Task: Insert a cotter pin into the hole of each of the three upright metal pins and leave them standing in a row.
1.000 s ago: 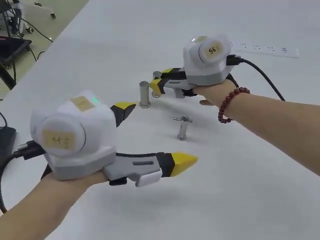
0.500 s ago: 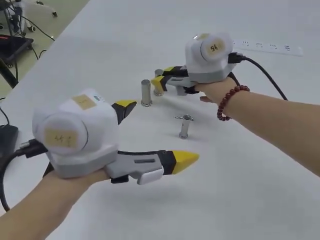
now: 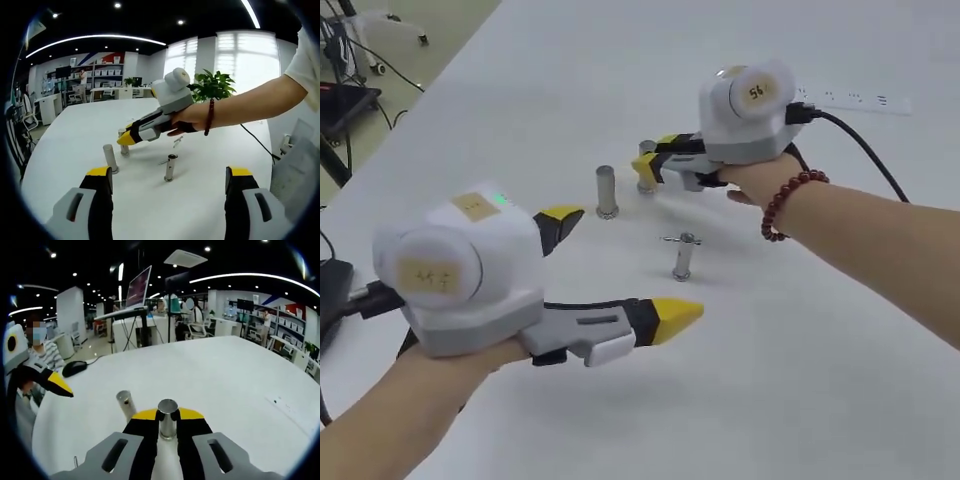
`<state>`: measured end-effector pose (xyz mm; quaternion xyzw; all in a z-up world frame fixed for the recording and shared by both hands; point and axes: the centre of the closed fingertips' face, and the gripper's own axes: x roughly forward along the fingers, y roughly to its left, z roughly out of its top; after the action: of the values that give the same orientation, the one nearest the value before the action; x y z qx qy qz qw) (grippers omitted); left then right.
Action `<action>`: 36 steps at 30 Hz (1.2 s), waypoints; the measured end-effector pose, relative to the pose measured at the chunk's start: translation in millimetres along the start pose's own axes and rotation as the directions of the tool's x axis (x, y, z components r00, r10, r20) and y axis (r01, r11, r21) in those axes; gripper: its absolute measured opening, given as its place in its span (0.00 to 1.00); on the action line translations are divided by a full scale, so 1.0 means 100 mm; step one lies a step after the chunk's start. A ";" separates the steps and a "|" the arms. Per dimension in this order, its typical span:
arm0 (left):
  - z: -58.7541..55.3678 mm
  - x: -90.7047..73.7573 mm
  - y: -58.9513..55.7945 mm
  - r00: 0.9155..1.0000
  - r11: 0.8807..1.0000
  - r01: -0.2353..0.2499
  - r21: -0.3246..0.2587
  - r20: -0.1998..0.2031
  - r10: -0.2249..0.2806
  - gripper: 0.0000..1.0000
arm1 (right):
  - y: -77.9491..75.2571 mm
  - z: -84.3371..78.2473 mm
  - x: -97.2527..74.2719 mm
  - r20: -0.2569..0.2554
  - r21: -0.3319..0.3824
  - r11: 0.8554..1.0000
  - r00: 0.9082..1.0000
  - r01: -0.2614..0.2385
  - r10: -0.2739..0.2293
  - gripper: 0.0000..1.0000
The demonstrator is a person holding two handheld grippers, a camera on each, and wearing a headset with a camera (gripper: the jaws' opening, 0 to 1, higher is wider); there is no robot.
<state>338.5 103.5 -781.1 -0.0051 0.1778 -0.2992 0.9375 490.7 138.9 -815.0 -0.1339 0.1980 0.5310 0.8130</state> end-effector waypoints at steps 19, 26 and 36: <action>0.09 0.00 -0.09 1.000 1.000 0.007 0.021 0.015 -0.007 0.92 | -0.11 -0.37 -0.63 -0.045 0.026 0.998 0.998 0.050 -0.049 0.13; 0.09 0.02 -0.14 1.000 0.999 0.018 0.028 0.010 -0.018 0.91 | 0.01 -0.49 -0.84 -0.064 0.008 0.999 0.997 0.043 -0.042 0.13; 0.10 0.03 -0.22 0.999 0.999 0.034 0.038 0.005 -0.035 0.90 | 0.14 -0.59 -1.09 -0.073 0.012 0.999 0.996 0.046 -0.045 0.13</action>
<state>332.0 82.9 -770.3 0.0085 0.1692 -0.3186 0.9326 428.8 30.9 -816.6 -0.1519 0.2279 0.5056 0.8181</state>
